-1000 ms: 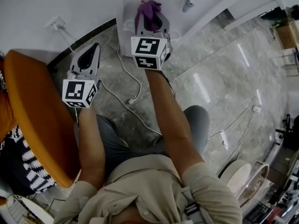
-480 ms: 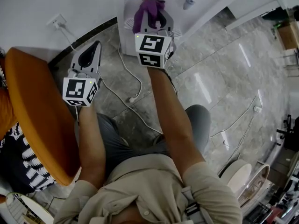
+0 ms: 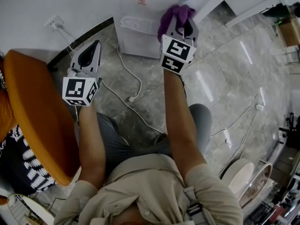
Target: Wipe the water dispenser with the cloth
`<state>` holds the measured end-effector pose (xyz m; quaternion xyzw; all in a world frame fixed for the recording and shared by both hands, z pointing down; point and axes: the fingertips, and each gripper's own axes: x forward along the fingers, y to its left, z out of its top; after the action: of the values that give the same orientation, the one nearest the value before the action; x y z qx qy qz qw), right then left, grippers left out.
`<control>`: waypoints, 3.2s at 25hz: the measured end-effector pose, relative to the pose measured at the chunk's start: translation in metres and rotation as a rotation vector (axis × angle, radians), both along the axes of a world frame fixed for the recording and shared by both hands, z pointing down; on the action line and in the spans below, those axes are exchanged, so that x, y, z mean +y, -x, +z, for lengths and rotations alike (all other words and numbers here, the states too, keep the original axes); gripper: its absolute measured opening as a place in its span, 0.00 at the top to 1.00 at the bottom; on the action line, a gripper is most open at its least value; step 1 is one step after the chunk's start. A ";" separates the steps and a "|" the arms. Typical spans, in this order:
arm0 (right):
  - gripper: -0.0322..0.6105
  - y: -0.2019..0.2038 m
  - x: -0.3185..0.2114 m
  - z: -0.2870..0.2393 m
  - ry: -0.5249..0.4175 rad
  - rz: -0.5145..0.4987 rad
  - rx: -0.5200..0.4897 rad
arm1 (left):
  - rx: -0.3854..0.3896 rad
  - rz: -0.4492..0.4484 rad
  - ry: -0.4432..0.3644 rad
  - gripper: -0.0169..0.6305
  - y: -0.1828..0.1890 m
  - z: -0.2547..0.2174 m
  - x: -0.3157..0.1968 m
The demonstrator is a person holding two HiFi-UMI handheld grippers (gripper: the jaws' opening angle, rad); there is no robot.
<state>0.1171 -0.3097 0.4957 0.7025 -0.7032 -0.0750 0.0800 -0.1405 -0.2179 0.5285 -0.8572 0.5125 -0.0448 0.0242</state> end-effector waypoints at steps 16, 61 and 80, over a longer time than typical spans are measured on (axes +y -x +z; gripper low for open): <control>0.83 -0.054 0.041 0.010 -0.058 0.082 0.079 | -0.022 0.022 0.009 0.95 -0.019 0.006 -0.001; 0.84 -0.053 0.035 0.169 0.283 0.089 -0.108 | -0.065 0.025 0.028 0.95 -0.019 0.016 -0.003; 0.84 0.131 0.007 0.196 0.369 -0.206 -0.086 | -0.026 0.027 0.014 0.95 -0.006 0.012 0.001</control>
<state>-0.0139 -0.3024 0.6916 0.6030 -0.7758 0.0772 0.1693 -0.1348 -0.2173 0.5408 -0.8636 0.5001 -0.0590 0.0255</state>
